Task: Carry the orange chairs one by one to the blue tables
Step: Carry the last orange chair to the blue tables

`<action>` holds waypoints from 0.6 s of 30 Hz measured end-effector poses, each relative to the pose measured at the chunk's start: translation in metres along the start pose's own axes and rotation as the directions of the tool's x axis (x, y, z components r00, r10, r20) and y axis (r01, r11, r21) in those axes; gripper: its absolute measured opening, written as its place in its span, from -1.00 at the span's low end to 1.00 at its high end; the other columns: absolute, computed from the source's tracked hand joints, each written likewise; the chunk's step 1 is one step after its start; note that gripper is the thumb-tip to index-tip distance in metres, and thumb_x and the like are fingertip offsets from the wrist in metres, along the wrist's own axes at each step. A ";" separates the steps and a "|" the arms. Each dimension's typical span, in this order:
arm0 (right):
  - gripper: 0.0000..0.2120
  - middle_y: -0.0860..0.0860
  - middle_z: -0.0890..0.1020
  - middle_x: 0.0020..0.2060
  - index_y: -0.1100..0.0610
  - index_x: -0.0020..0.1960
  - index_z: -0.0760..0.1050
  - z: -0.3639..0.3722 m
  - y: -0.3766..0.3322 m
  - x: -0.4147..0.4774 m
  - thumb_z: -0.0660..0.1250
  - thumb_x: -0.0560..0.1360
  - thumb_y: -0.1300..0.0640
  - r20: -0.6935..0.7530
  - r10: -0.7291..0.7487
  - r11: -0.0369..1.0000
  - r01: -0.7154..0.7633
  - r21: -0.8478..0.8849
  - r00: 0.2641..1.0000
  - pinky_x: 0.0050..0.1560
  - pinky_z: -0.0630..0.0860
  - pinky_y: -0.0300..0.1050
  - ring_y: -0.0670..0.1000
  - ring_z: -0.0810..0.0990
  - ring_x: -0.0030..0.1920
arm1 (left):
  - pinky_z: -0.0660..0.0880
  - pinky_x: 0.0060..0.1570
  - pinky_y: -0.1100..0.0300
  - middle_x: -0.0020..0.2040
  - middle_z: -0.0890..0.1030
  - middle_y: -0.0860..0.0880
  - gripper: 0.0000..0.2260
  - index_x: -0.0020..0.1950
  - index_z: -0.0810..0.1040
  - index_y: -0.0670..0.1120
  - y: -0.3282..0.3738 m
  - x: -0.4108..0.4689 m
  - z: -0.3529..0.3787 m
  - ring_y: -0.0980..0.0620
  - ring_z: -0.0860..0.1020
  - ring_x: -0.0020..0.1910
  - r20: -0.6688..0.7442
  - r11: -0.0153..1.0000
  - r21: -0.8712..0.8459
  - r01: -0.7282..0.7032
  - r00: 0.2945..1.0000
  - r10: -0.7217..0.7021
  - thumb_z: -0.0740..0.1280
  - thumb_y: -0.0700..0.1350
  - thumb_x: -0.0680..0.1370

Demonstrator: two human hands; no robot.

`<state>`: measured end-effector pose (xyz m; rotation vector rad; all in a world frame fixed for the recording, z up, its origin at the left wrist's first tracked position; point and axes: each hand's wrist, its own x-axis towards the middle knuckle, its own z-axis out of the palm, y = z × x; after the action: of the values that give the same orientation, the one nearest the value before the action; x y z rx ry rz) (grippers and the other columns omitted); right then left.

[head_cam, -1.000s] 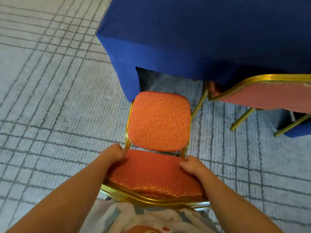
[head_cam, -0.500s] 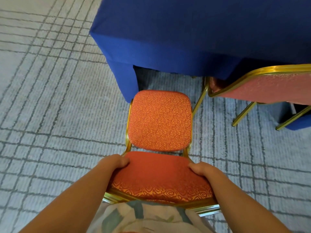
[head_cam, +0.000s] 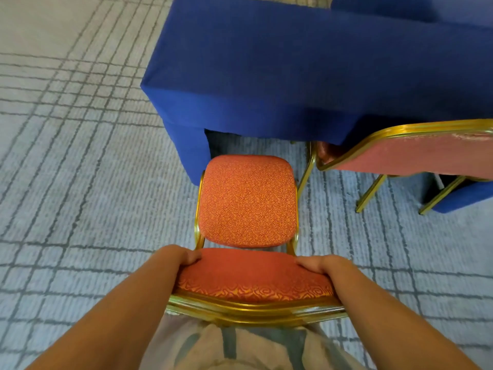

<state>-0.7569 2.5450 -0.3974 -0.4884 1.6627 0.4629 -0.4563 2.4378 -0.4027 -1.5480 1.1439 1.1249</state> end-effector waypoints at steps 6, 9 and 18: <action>-0.45 0.13 0.59 0.17 0.14 0.27 0.52 -0.038 -0.026 -0.006 0.03 0.61 -0.24 -0.039 -0.015 0.999 0.016 0.043 0.999 0.17 0.45 -0.06 0.10 0.60 0.09 | 0.27 0.41 0.00 0.44 0.39 -0.16 -0.36 0.47 0.30 -0.23 0.026 0.002 -0.049 -0.14 0.38 0.40 -0.051 0.999 0.016 -0.038 0.998 0.039 0.03 0.24 0.62; -0.50 0.12 0.59 0.04 0.12 0.20 0.50 -0.063 -0.044 -0.005 0.01 0.62 -0.21 -0.034 -0.061 0.997 0.062 0.054 0.998 -0.04 0.44 -0.14 0.07 0.61 0.02 | 0.30 0.39 0.03 0.41 0.42 -0.15 -0.38 0.46 0.33 -0.22 0.046 0.010 -0.086 -0.12 0.40 0.38 -0.083 0.998 0.027 -0.056 0.995 0.058 0.06 0.24 0.62; -0.53 0.17 0.57 0.18 0.16 0.37 0.44 -0.193 -0.119 0.025 0.00 0.66 -0.10 -0.077 -0.118 0.989 0.124 0.076 0.990 -0.32 0.39 -0.24 0.10 0.61 0.12 | 0.36 0.31 0.01 0.41 0.41 -0.17 -0.37 0.50 0.25 -0.22 0.144 0.029 -0.214 -0.14 0.43 0.35 -0.160 0.994 -0.068 -0.081 0.985 0.070 0.14 0.22 0.61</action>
<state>-0.8516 2.3375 -0.3984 -0.5480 1.7033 0.2901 -0.5579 2.1991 -0.4071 -1.6879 1.2883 1.1219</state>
